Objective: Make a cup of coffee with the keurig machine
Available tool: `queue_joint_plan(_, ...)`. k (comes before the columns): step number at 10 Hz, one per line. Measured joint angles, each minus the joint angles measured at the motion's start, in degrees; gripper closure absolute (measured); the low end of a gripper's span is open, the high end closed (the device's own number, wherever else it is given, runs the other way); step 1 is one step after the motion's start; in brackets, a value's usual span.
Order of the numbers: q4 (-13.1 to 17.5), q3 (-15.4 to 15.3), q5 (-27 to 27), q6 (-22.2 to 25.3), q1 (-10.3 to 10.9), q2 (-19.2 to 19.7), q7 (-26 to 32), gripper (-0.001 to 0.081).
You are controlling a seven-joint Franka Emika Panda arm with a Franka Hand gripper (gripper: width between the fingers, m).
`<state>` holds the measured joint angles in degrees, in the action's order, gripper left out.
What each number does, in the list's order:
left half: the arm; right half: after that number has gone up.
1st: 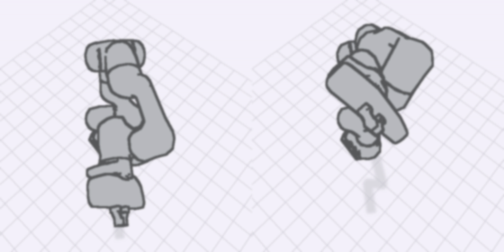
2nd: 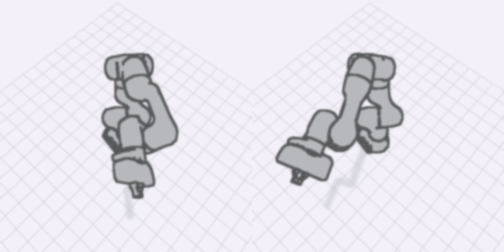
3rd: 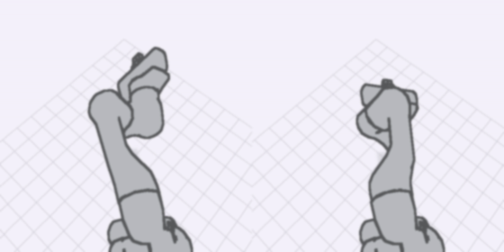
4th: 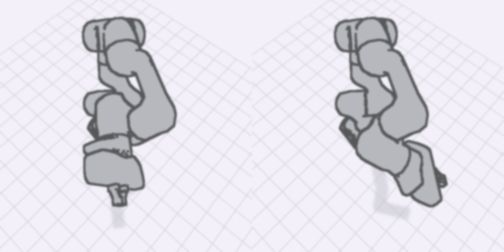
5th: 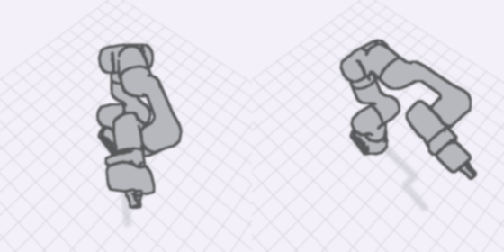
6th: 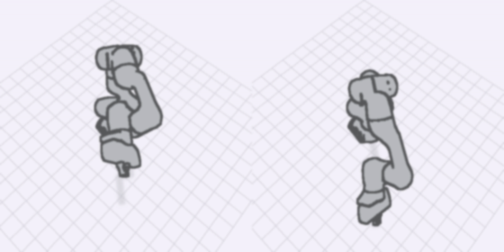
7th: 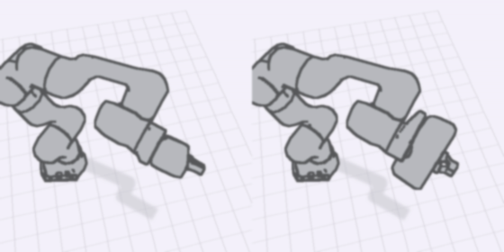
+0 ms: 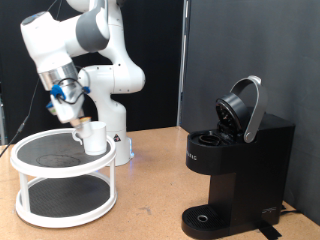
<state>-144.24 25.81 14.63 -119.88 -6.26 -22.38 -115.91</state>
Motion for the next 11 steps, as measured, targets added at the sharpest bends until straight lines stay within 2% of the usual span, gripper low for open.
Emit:
queue_joint_plan(1, -0.06, -0.8, 0.69, 0.0, 0.19, -0.57, -2.37, 0.0418)
queue_joint_plan(3, 0.18, -0.79, 1.06, 1.8, 0.26, -0.39, -1.71, 0.0418)
queue_joint_plan(4, 1.28, -0.82, 3.74, 5.55, 0.86, -0.34, -1.71, 0.0418)
queue_joint_plan(6, 4.2, -0.97, 9.5, 11.51, 3.53, -0.32, -0.51, 0.0418)
queue_joint_plan(7, 5.07, -1.27, 11.97, 11.87, 4.89, -0.36, 0.28, 0.0418)
queue_joint_plan(9, 5.87, -2.85, 17.06, 9.01, 7.03, -0.57, 1.07, 0.0418)
queue_joint_plan(11, 6.45, -5.64, 19.7, 5.28, 8.0, -0.6, -2.19, 0.0418)
